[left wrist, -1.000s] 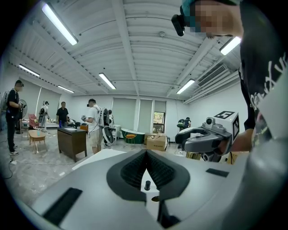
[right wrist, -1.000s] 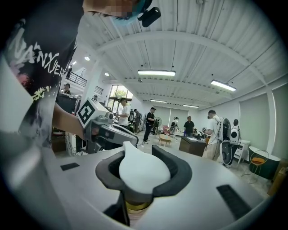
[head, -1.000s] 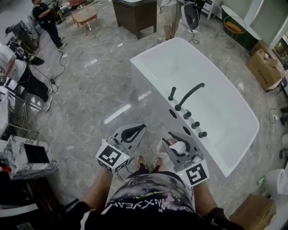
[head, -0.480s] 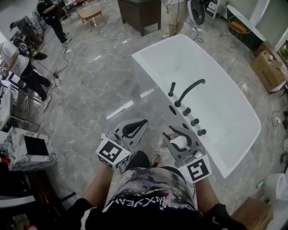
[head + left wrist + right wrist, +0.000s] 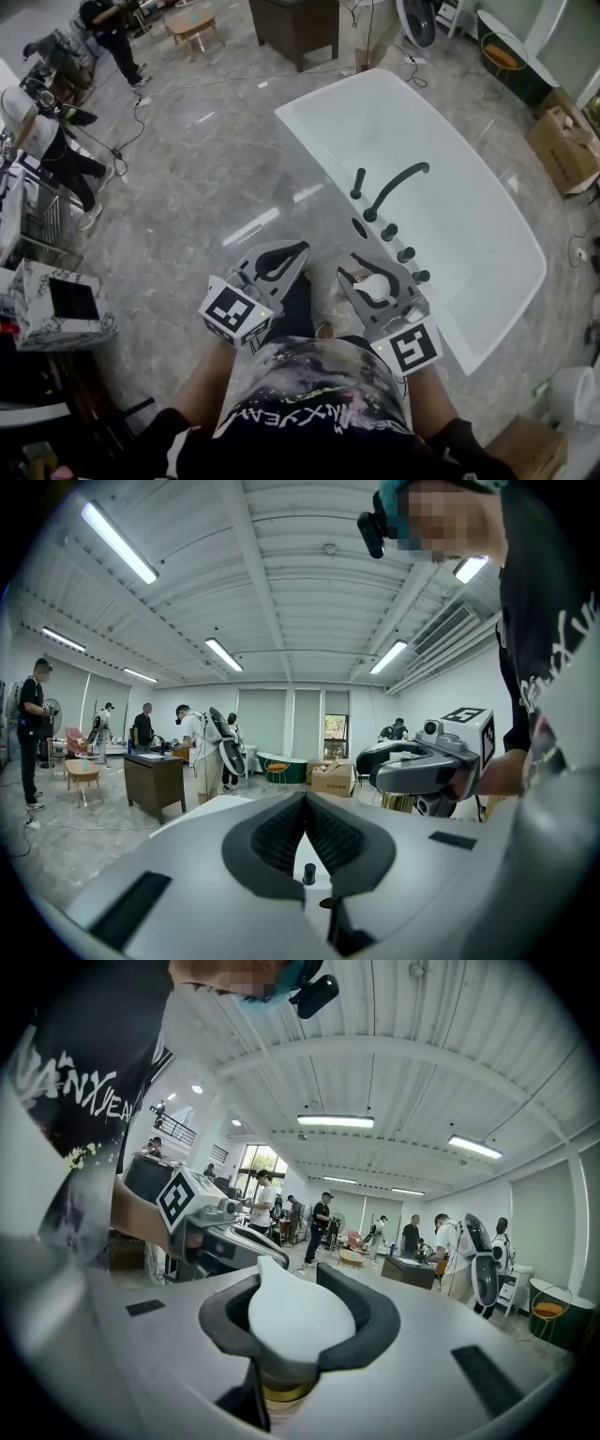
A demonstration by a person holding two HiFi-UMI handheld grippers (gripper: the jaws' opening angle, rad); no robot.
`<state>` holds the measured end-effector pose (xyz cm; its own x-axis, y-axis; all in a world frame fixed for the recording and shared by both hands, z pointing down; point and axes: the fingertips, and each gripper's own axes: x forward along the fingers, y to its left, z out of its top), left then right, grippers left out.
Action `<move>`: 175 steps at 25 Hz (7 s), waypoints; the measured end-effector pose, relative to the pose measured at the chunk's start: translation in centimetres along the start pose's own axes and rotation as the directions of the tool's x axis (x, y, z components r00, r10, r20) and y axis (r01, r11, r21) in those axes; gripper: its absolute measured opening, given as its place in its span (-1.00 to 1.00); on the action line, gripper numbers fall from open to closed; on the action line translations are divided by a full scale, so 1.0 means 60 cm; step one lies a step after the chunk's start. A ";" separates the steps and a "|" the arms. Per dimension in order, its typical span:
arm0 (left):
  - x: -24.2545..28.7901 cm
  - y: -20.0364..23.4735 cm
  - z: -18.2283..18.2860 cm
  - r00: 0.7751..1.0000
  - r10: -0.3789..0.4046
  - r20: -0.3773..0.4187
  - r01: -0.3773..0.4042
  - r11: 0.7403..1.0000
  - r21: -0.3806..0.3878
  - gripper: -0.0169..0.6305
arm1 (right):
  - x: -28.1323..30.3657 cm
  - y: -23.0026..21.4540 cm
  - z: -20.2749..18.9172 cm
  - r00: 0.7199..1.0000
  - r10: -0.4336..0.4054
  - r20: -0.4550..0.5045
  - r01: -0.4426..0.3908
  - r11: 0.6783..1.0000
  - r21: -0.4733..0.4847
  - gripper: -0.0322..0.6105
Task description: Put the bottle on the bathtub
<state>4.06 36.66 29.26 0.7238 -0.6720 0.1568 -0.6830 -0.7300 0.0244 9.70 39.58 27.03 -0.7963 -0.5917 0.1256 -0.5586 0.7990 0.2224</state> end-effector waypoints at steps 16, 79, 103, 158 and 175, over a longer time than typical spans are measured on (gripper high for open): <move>0.078 0.119 -0.012 1.000 -0.027 -0.002 0.027 0.999 -0.018 -0.91 | 0.108 -0.085 -0.028 0.999 -0.013 -0.033 0.013 1.000 -0.009 -0.57; 0.481 0.723 0.029 0.982 -0.191 -0.015 0.188 0.976 -0.111 -0.91 | 0.656 -0.579 -0.122 0.971 -0.155 -0.180 0.167 0.985 0.052 -0.57; 0.571 0.771 -0.052 0.988 -0.156 -0.022 0.153 0.984 -0.089 -0.91 | 0.707 -0.640 -0.276 0.953 -0.183 -0.242 0.195 0.980 0.027 -0.57; 0.646 0.758 -0.296 0.984 -0.141 -0.106 0.131 0.987 -0.097 -0.91 | 0.743 -0.620 -0.597 0.896 -0.278 -0.347 0.310 0.950 0.038 -0.54; 0.636 0.755 -0.290 0.985 -0.130 -0.113 0.119 0.988 -0.096 -0.91 | 0.743 -0.614 -0.598 0.913 -0.239 -0.331 0.276 0.959 0.069 -0.20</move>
<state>-0.95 -19.87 53.55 0.7904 -0.5532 0.2629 -0.5983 -0.7893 0.1379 3.10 -20.06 59.13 -0.5168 -0.7662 0.3820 -0.7709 0.6105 0.1816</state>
